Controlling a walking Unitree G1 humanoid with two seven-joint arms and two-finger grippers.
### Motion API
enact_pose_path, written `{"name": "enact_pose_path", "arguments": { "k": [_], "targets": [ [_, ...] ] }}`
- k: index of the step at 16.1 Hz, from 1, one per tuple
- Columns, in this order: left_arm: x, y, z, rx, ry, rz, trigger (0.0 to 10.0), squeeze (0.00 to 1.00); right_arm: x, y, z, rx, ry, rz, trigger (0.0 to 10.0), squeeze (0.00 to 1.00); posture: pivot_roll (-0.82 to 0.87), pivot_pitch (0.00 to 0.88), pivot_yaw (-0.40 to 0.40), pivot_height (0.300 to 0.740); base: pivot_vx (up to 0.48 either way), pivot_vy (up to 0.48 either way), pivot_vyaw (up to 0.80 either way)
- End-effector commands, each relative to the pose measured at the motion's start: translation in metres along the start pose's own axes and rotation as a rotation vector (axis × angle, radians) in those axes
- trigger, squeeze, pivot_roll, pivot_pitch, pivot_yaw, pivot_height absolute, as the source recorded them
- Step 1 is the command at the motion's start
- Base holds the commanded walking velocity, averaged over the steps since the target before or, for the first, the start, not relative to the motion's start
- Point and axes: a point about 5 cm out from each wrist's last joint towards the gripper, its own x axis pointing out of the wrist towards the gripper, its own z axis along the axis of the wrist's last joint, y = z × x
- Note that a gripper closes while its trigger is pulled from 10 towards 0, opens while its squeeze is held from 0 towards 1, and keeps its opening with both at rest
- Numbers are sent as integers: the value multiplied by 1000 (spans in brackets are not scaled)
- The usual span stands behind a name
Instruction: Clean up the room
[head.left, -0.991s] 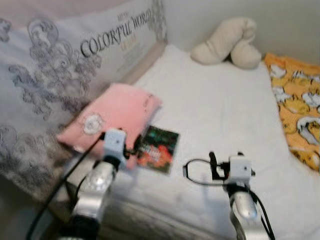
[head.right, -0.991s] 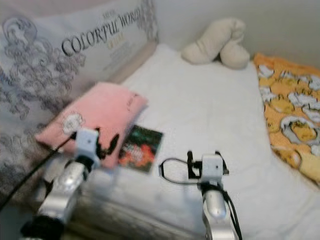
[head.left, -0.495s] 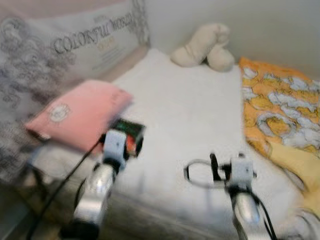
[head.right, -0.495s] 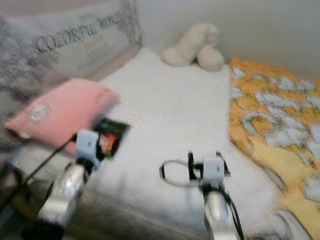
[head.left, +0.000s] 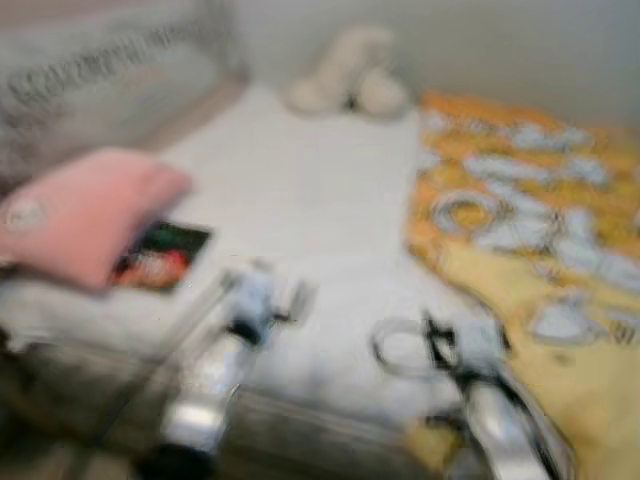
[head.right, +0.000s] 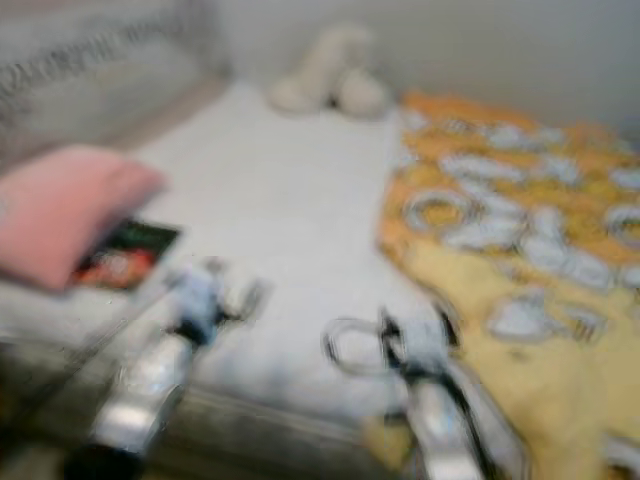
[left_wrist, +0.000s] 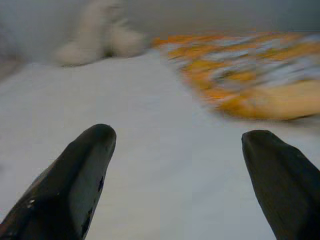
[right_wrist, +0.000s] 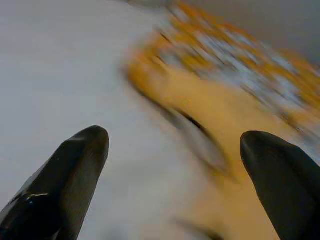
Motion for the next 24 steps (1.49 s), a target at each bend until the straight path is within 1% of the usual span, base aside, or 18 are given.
{"name": "enact_pose_path", "arguments": {
  "k": [1, 2, 5, 6, 10, 12, 13, 15, 16, 17, 18, 19, 20, 21, 22, 23, 24],
  "targets": [
    [1, 13, 5, 24, 0, 27, 10000, 0, 1, 3, 3, 15, -6, 5, 10000, 0, 149, 0, -22, 740, 0, 0, -738],
    [0, 13, 4, 19, 5, 23, 10000, 0, 0, 4, 3, 21, -5, 18, 10000, 0, 152, 0, -20, 740, 0, 0, -738],
    [-2, 16, -1, 23, 23, 12, 10000, 0, 4, 4, 4, 23, -5, -2, 10000, 0, 148, 0, -18, 740, 0, 0, -744],
    [-2, 17, -1, 45, 23, 7, 10000, 0, 4, 4, 5, 25, -10, -2, 10000, 0, 150, 0, -22, 740, 0, 0, -744],
    [-7, 20, -11, 53, 66, 15, 10000, 0, -6, 8, -4, 32, 14, 24, 10000, 0, 141, 0, -35, 740, 0, 0, -748],
    [-8, 25, -19, 83, 120, 38, 10000, 0, -10, 10, -8, 26, 23, 45, 10000, 0, 138, 0, -39, 740, 0, 0, -747],
    [-9, 31, -23, 95, 146, 65, 10000, 0, -12, 12, -9, 34, 24, 64, 10000, 0, 134, 0, -40, 740, 0, 0, -750],
    [-17, 39, -36, 101, 198, 88, 10000, 0, -16, 10, -10, 47, 15, 64, 10000, 0, 122, 0, -44, 740, 0, 0, -341],
    [-20, 39, -40, 102, 216, 82, 10000, 0, -18, 10, -10, 48, 16, 66, 10000, 0, 119, 0, -44, 740, 0, 0, 0],
    [-25, 35, -52, 88, 278, 61, 10000, 0, -20, 10, -12, 45, 19, 75, 10000, 0, 113, 0, -48, 740, 0, 0, 0],
    [-32, 34, -65, 82, 340, 75, 10000, 0, -24, 10, -13, 42, 20, 84, 10000, 0, 100, 23, -57, 740, 0, 0, 0],
    [-33, 40, -74, 92, 381, 185, 10000, 0, -30, 8, -15, 29, 27, 103, 10000, 0, 79, 47, -74, 740, 0, 0, 0],
    [-30, 39, -73, 86, 381, 194, 10000, 0, -32, 7, -15, 25, 25, 114, 10000, 0, 64, 60, -90, 740, 0, 0, 0],
    [-17, 30, -67, 86, 359, 179, 10000, 0, -40, 7, -16, -12, 12, 163, 10000, 0, 39, 71, -97, 740, 0, 0, 0],
    [-11, 26, -63, 80, 341, 172, 10000, 0, -45, 6, -16, -31, 6, 184, 10000, 0, 21, 76, -103, 740, 0, 0, 0],
    [3, 23, -52, 59, 317, 176, 10000, 0, -52, 5, -15, -35, 1, 196, 10000, 0, -13, 95, -112, 740, 0, 0, 0],
    [5, 22, -51, 60, 314, 177, 10000, 0, -54, 4, -15, -34, 1, 197, 10000, 0, -18, 99, -114, 740, 0, 0, 0]
  ]
}}
